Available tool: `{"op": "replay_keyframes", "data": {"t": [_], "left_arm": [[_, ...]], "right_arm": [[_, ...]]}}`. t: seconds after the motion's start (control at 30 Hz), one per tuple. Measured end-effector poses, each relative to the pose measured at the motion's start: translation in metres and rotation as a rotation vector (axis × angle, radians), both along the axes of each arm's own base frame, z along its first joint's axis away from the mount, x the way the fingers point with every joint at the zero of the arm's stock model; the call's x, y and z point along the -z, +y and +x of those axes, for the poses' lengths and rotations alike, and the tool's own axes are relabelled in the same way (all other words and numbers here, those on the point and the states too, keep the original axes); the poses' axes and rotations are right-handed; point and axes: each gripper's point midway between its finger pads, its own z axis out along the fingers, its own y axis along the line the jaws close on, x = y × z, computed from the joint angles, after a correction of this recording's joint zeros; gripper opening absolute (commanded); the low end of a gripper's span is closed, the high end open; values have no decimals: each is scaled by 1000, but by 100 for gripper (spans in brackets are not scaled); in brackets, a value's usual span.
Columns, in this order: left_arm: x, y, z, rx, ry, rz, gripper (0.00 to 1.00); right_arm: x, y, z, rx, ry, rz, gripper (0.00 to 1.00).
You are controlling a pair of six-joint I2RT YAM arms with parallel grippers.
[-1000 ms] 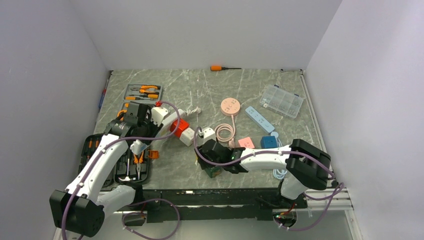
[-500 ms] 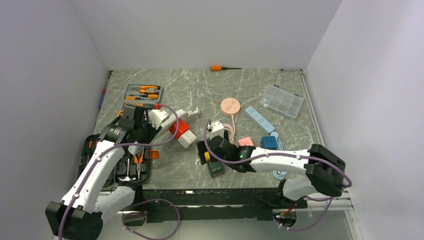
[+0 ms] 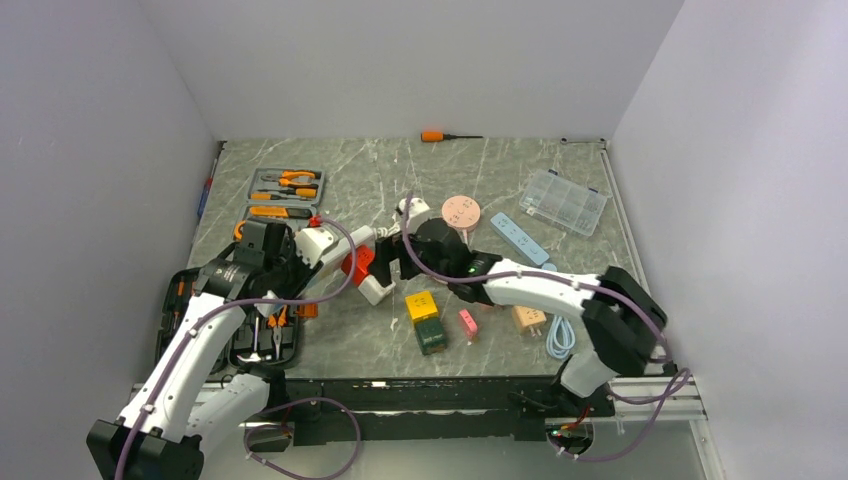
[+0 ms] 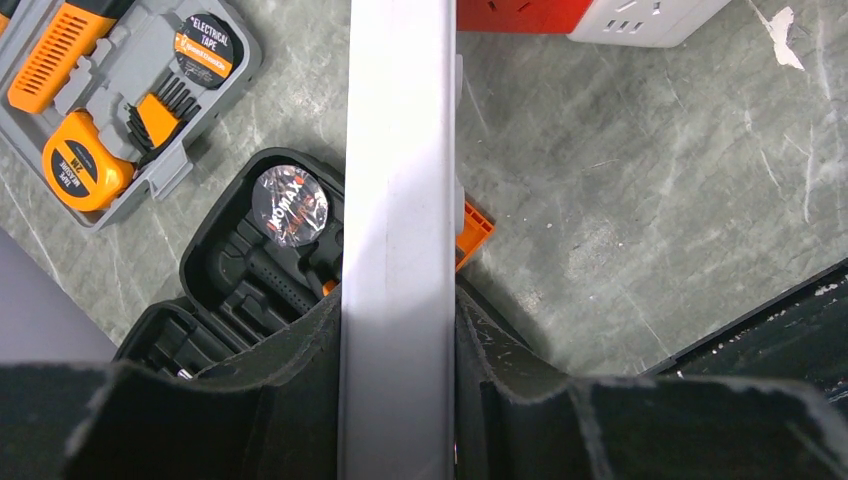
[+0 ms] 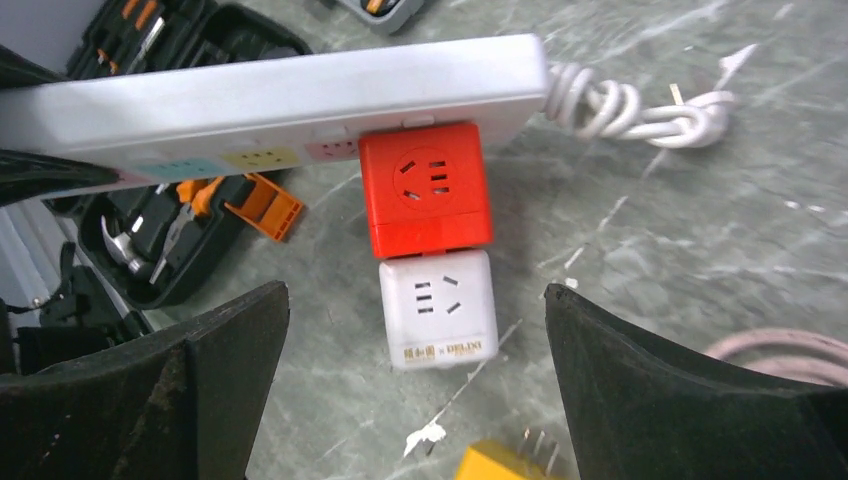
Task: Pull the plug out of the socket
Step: Place the plug at the center of the board, then remove the plug from the socket.
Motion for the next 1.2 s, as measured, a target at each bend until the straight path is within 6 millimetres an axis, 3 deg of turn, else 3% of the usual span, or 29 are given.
{"op": "replay_keyframes", "data": {"t": [0.23, 0.57, 0.77, 0.93, 1.2], "left_arm": [[-1, 0, -2, 1, -3, -1, 0], [0, -1, -3, 5, 2, -6, 0], [1, -1, -5, 8, 12, -10, 0], [1, -2, -7, 6, 20, -16, 0], [2, -1, -3, -1, 15, -8, 0]], "right_arm": [[46, 25, 6, -61, 52, -57, 100], [54, 49, 24, -67, 31, -47, 99], [78, 62, 32, -78, 43, -81, 92], [97, 66, 29, -98, 73, -102, 71], [95, 67, 24, -102, 85, -112, 14]]}}
